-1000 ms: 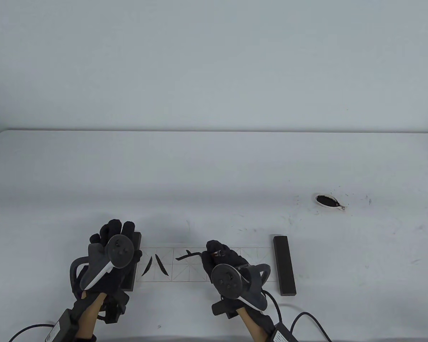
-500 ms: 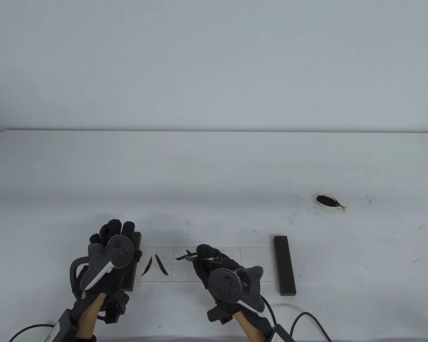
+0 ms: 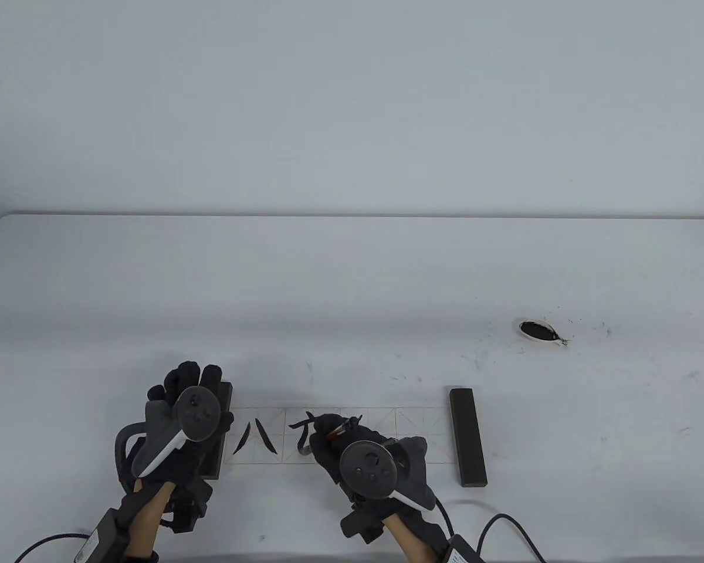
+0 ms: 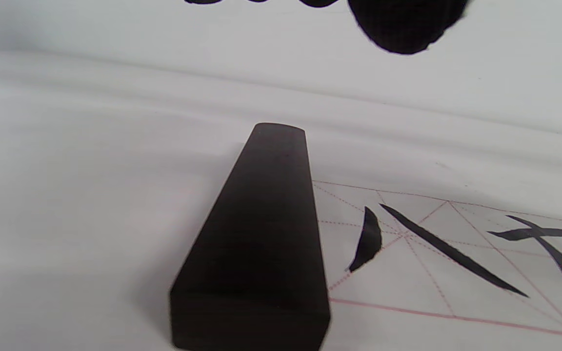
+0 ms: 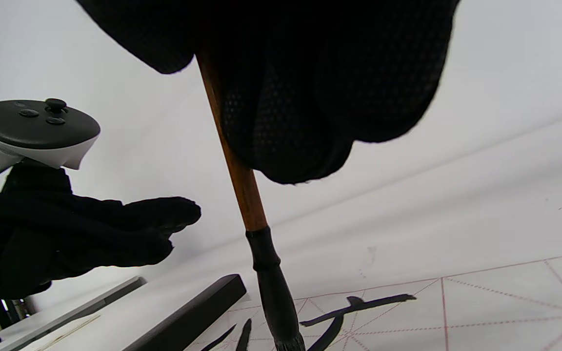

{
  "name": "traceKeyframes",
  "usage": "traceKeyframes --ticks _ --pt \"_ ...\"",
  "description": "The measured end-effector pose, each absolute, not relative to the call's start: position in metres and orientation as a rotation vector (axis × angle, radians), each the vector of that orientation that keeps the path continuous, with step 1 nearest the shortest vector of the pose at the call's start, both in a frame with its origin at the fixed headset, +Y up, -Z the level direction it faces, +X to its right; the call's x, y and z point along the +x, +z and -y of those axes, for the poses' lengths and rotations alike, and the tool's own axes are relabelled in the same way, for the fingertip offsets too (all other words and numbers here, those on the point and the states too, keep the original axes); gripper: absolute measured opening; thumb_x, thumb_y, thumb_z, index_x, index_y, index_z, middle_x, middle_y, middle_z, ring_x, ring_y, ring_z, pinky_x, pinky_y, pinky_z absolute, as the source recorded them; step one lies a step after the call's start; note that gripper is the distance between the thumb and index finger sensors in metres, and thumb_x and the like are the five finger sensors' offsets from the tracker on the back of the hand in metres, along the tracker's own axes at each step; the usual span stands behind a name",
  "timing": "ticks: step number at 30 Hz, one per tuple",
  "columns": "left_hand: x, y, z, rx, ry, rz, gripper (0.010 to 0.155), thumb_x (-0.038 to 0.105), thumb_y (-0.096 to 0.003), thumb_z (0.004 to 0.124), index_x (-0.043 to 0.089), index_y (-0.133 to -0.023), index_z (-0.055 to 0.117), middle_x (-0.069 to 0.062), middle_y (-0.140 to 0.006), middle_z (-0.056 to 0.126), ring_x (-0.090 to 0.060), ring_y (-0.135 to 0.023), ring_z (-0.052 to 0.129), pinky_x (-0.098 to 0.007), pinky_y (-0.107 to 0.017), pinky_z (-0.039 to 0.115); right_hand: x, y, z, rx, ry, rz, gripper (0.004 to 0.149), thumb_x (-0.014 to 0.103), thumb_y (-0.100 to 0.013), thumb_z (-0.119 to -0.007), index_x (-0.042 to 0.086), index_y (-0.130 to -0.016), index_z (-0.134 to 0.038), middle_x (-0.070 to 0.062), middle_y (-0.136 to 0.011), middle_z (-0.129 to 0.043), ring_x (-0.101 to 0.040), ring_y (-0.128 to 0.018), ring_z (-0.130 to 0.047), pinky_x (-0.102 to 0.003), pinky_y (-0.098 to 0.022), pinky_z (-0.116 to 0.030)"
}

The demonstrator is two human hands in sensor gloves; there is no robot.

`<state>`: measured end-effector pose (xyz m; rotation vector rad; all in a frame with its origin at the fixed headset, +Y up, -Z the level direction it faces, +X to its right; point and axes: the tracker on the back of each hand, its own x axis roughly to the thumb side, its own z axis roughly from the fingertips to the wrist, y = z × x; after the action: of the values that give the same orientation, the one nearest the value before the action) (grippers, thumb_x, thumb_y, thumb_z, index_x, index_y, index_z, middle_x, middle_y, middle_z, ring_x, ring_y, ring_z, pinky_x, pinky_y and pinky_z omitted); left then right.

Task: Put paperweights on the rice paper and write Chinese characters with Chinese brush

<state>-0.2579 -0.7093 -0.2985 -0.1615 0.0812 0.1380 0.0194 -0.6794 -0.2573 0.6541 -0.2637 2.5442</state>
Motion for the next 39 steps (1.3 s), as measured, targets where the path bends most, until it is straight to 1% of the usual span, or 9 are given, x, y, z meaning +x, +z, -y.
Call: traceKeyframes --ticks 2,7,12,14,27,31,32,35,39 --pt "-0.258 -0.298 0.709 -0.161 0.138 -0.081 0.082 0.053 -0.0526 0.06 0.037 -0.119 0.015 -0.006 -0.128 0.011 -0.036 -0.122 0.019 -0.05 -0.086 0.015 0.021 -0.257 0.678 0.635 2.482 0.24 0.042 0.037 -0.055 -0.07 0.007 -0.082 -0.079 -0.013 -0.065 -0.097 -0.022 -0.047 -0.102 -0.034 -0.033 -0.088" --pt "-0.258 -0.298 0.709 -0.163 0.138 -0.081 0.082 0.053 -0.0525 0.06 0.037 -0.119 0.015 -0.006 -0.128 0.012 -0.036 -0.122 0.019 -0.05 -0.086 0.015 0.03 -0.259 0.675 0.56 2.5 0.351 0.042 0.037 -0.055 -0.069 0.007 -0.084 -0.078 -0.014 -0.067 -0.096 -0.023 -0.048 -0.102 -0.035 -0.034 -0.088" --pt "-0.257 -0.298 0.71 -0.166 0.137 -0.079 0.082 0.053 -0.0525 0.06 0.037 -0.119 0.015 -0.006 -0.128 0.011 -0.035 -0.122 0.022 -0.05 -0.086 0.015 0.03 -0.262 0.68 0.554 2.541 0.322 0.043 0.036 -0.055 -0.069 0.006 -0.085 -0.077 -0.014 -0.069 -0.096 -0.024 -0.05 -0.101 -0.035 -0.036 -0.087" --pt "-0.257 -0.298 0.71 -0.166 0.137 -0.079 0.082 0.053 -0.0525 0.06 0.037 -0.119 0.015 -0.006 -0.128 0.012 -0.035 -0.122 0.019 -0.05 -0.086 0.015 0.029 -0.263 0.682 0.556 2.558 0.313 0.043 0.036 -0.055 -0.069 0.006 -0.085 -0.077 -0.015 -0.069 -0.095 -0.024 -0.051 -0.101 -0.036 -0.036 -0.087" --pt "-0.257 -0.299 0.71 -0.167 0.137 -0.077 0.082 0.053 -0.0525 0.06 0.037 -0.12 0.015 -0.006 -0.128 0.012 -0.035 -0.122 0.023 -0.05 -0.086 0.015 0.029 -0.26 0.679 0.505 2.681 0.416 0.042 0.036 -0.055 -0.069 0.006 -0.084 -0.077 -0.014 -0.068 -0.096 -0.024 -0.049 -0.101 -0.036 -0.035 -0.087" --pt "-0.257 -0.299 0.71 -0.167 0.137 -0.077 0.082 0.053 -0.0525 0.06 0.037 -0.119 0.015 -0.006 -0.128 0.012 -0.036 -0.122 0.019 -0.05 -0.086 0.015 0.025 -0.256 0.676 0.533 2.715 0.432 0.042 0.036 -0.055 -0.069 0.007 -0.084 -0.078 -0.014 -0.067 -0.096 -0.024 -0.048 -0.101 -0.035 -0.034 -0.088" --pt "-0.257 -0.299 0.71 -0.167 0.137 -0.077 0.082 0.053 -0.0525 0.06 0.037 -0.119 0.015 -0.006 -0.128 0.012 -0.036 -0.122 0.022 -0.05 -0.086 0.015 0.024 -0.255 0.675 0.546 2.713 0.423 0.042 0.036 -0.055 -0.069 0.006 -0.083 -0.078 -0.014 -0.066 -0.097 -0.024 -0.048 -0.101 -0.035 -0.034 -0.088" --pt "-0.257 -0.299 0.71 -0.167 0.137 -0.077 0.082 0.053 -0.0525 0.06 0.037 -0.119 0.015 -0.006 -0.128 0.012 -0.036 -0.122 0.019 -0.05 -0.086 0.015 0.021 -0.252 0.673 0.571 2.713 0.403 0.042 0.036 -0.055 -0.069 0.006 -0.082 -0.079 -0.014 -0.065 -0.097 -0.023 -0.047 -0.102 -0.035 -0.033 -0.088" --pt "-0.257 -0.299 0.71 -0.167 0.137 -0.077 0.082 0.053 -0.0525 0.06 0.037 -0.119 0.015 -0.006 -0.128 0.012 -0.036 -0.122 0.023 -0.05 -0.086 0.015 0.019 -0.25 0.671 0.6 2.71 0.376 0.041 0.037 -0.055 -0.069 0.007 -0.081 -0.08 -0.013 -0.063 -0.098 -0.023 -0.045 -0.102 -0.035 -0.032 -0.088"
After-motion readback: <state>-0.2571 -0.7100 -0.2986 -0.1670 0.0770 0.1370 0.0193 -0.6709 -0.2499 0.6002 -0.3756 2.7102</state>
